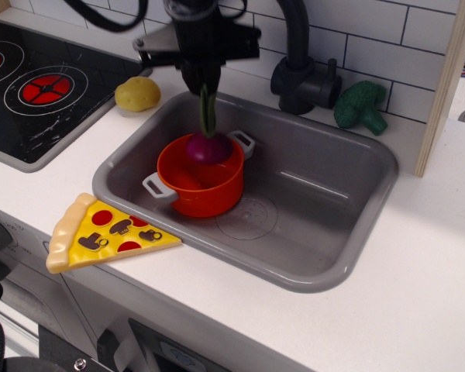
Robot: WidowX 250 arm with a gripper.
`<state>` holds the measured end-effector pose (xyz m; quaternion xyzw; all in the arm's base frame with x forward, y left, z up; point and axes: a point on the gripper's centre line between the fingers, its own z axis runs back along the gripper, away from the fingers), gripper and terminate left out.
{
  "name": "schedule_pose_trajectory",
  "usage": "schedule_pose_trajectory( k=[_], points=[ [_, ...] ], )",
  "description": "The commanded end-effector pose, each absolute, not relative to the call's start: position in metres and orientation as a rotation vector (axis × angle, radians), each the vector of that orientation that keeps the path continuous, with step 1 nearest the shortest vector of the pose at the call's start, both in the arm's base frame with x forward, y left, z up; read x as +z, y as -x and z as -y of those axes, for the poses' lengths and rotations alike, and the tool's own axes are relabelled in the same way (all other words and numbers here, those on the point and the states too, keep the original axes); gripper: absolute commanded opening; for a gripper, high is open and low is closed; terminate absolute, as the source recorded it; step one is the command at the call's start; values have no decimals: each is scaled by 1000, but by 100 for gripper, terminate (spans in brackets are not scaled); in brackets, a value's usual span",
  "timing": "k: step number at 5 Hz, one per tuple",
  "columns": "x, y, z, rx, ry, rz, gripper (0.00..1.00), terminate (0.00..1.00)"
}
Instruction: Take beet from pot sink
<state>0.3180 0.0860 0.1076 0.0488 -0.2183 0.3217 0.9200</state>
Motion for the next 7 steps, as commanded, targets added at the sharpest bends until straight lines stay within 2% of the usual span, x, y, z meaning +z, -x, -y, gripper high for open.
schedule_pose_trajectory(
  k=[1,2,3,5,7],
  points=[
    [164,-298,-58,631,36,469,0,0],
    [159,-280,-29,569,75,397,0,0],
    [138,-273,-3,531,57,364,0,0],
    [95,-270,32,515,20,357,0,0],
    [73,-292,43,553,-18,362,0,0]
  ],
)
